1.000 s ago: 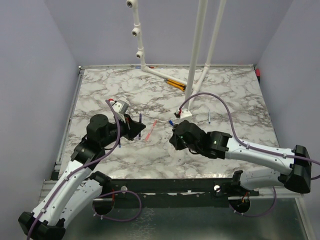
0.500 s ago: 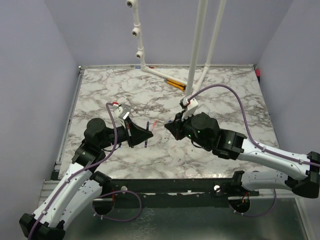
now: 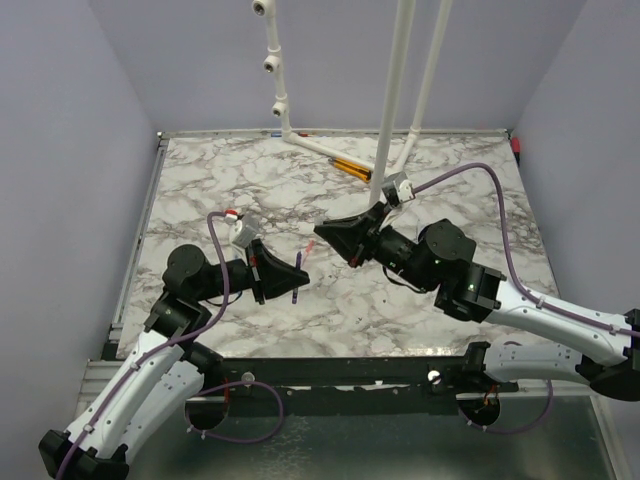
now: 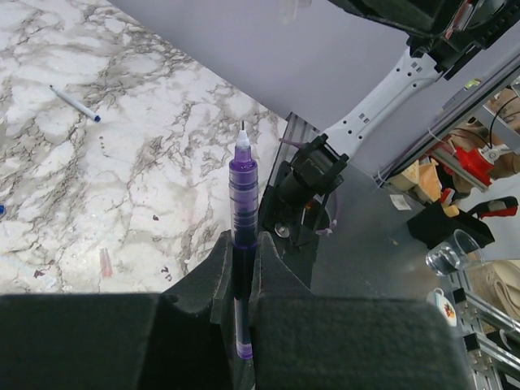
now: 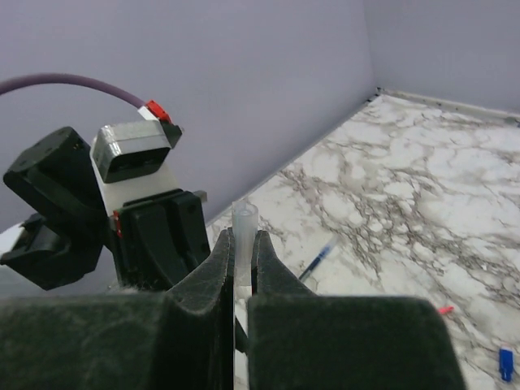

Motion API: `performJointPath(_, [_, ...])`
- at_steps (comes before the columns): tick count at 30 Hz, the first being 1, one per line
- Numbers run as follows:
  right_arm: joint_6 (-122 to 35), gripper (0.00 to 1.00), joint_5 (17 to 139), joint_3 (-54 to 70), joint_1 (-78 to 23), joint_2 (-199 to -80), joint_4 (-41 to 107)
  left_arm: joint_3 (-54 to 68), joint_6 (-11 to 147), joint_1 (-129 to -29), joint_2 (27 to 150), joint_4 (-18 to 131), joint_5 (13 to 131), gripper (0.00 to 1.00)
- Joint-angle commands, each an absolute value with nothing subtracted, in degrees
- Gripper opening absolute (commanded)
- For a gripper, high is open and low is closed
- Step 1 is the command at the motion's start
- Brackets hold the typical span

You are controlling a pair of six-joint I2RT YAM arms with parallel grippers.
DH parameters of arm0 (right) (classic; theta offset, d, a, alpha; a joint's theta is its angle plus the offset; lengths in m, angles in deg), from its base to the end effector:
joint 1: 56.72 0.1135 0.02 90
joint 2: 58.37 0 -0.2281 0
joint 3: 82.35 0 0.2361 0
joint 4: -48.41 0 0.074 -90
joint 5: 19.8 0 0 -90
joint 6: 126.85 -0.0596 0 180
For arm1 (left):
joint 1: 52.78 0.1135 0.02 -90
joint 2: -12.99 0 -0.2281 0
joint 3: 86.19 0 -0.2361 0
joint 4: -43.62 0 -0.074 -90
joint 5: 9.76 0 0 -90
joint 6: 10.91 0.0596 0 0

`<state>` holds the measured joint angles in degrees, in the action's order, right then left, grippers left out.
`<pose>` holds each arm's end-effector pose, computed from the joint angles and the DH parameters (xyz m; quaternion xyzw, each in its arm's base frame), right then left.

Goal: Insert the pens into the pen caps

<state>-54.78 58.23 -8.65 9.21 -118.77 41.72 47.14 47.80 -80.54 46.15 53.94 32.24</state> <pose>0.1208 0.2401 0.3814 -0.1979 0.6360 0.4446 0.5988 0.1319 -0.1195 0.2998 0.2760 0.6365 -0.5703 0.4398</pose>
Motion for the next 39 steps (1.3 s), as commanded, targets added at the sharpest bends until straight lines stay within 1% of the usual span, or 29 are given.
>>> performJointPath(1, [-55.2,0.01,63.7,-9.0,9.5,-119.8,49.9,48.0,47.4,-80.7,45.0,51.7,30.1,0.0])
performJointPath(13, [-58.8,0.01,69.0,-8.7,9.5,-123.9,54.4,48.3,47.4,-80.8,43.2,51.3,30.3,0.0])
performJointPath(39, [-62.0,0.01,71.8,-10.4,9.5,-125.2,52.1,48.6,47.6,-80.9,41.6,51.3,31.7,0.0])
